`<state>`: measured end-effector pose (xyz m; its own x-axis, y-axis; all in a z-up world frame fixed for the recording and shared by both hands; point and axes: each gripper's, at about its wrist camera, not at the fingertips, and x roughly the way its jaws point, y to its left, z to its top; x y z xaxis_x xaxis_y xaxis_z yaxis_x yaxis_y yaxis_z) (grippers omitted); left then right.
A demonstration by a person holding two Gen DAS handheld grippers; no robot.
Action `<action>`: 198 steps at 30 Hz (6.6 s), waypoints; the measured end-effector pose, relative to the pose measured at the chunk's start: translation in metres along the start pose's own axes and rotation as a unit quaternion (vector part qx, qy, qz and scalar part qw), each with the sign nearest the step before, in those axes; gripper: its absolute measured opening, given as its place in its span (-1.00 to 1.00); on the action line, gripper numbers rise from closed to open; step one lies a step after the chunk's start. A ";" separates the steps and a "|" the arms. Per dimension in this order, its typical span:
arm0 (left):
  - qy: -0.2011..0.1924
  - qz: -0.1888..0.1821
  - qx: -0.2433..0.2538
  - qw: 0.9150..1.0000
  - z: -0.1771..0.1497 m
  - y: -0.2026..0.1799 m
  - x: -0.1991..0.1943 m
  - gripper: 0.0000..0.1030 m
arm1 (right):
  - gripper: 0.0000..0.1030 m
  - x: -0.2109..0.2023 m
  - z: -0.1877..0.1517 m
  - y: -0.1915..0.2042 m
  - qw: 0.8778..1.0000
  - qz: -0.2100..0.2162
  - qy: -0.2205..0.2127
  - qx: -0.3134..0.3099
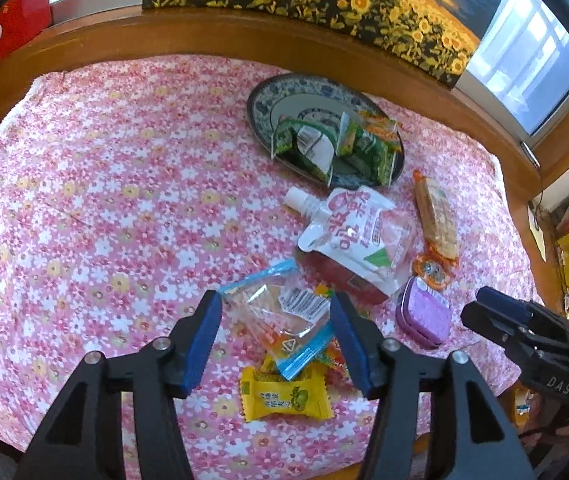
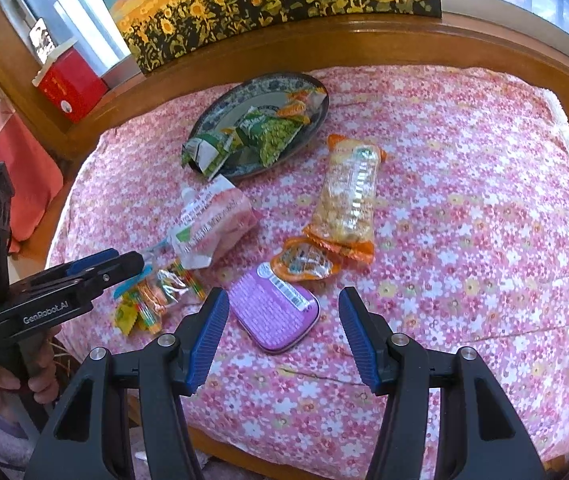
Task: Organize snacks
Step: 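Grasp the clear blue-strip packet with the left tool while the right tool grasps the purple tin, then carry the clear packet with the left tool while the right tool carries the purple tin to the plate, then open the left tool over the plate while the right tool lowers and releases the purple tin, then lift both open tools off the plate and move toward the remaining snacks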
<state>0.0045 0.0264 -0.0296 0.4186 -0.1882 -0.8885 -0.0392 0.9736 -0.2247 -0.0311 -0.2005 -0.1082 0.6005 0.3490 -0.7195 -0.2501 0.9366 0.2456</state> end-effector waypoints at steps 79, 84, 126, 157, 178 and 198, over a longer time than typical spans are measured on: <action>-0.060 -0.057 -0.022 0.996 0.028 0.007 -0.005 -0.73 | 0.27 0.001 0.016 0.018 0.998 0.013 -0.050 -0.039; -0.064 -0.057 -0.018 0.996 0.039 0.006 -0.002 -0.73 | 0.27 0.002 0.028 0.019 0.998 0.013 -0.052 -0.042; -0.055 -0.050 0.023 0.997 0.139 -0.007 0.066 -0.73 | 0.27 0.061 0.127 0.009 0.999 0.017 -0.043 -0.026; -0.054 -0.014 0.037 0.998 0.157 -0.016 0.084 -0.37 | 0.28 0.099 0.150 0.015 0.999 0.013 -0.039 -0.014; -0.066 -0.010 0.040 0.997 0.137 -0.013 0.070 -0.32 | 0.44 0.090 0.156 0.016 0.997 0.021 -0.068 -0.008; -0.092 -0.008 0.045 0.995 0.122 -0.007 0.043 -0.31 | 0.43 0.056 0.141 0.016 0.997 0.023 -0.070 0.001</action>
<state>0.1333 0.0267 -0.0175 0.5784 -0.1851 -0.7945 0.0471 0.9799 -0.1940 0.1059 -0.1614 -0.0526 0.6883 0.3929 -0.6098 -0.2786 0.9193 0.2778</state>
